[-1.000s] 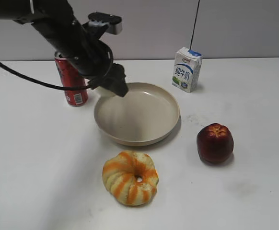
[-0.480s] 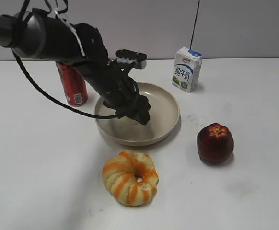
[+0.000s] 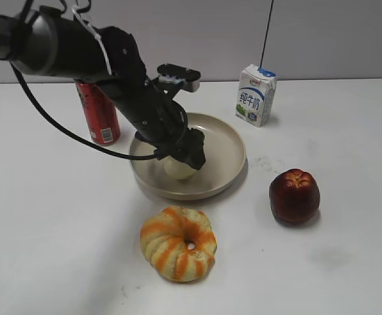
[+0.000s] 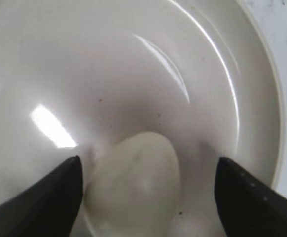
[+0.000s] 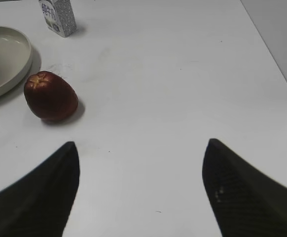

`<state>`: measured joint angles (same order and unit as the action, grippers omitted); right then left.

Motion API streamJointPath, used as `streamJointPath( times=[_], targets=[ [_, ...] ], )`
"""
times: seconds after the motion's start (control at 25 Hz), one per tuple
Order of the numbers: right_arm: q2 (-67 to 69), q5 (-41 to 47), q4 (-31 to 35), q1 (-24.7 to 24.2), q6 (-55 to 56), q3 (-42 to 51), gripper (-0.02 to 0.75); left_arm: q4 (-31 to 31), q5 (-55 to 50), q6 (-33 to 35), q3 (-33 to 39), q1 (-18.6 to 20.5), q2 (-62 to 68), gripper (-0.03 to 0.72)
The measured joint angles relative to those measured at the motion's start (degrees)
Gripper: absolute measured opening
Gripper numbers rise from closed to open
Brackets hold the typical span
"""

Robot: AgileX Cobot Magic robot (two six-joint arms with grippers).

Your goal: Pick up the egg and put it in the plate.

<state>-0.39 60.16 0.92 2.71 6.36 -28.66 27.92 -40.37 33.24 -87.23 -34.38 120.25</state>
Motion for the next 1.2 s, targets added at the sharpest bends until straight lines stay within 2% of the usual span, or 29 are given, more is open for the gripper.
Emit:
streamJointPath(
  times=[0.16,0.48,0.64,0.76,0.92,1.2],
  targets=[
    [0.0,0.0,0.0,0.0,0.0,0.0,0.587,-6.1,-6.0,-1.3,0.0,0.0,-7.3,0.646],
    [0.0,0.0,0.0,0.0,0.0,0.0,0.587,-17.8,-26.7,-12.2,0.0,0.9,-19.9,0.646],
    [0.0,0.0,0.0,0.0,0.0,0.0,0.587,-23.0,-29.0,-16.7,0.6,1.2,-22.5,0.646],
    [0.0,0.0,0.0,0.0,0.0,0.0,0.587,-24.0,-29.1,-18.3,3.6,2.4,-24.5,0.646],
    [0.0,0.0,0.0,0.0,0.0,0.0,0.587,-24.2,-29.1,-20.2,11.4,7.0,-28.6,0.643],
    [0.0,0.0,0.0,0.0,0.0,0.0,0.587,-23.7,-28.6,-20.9,31.2,19.2,-41.5,0.630]
  ],
)
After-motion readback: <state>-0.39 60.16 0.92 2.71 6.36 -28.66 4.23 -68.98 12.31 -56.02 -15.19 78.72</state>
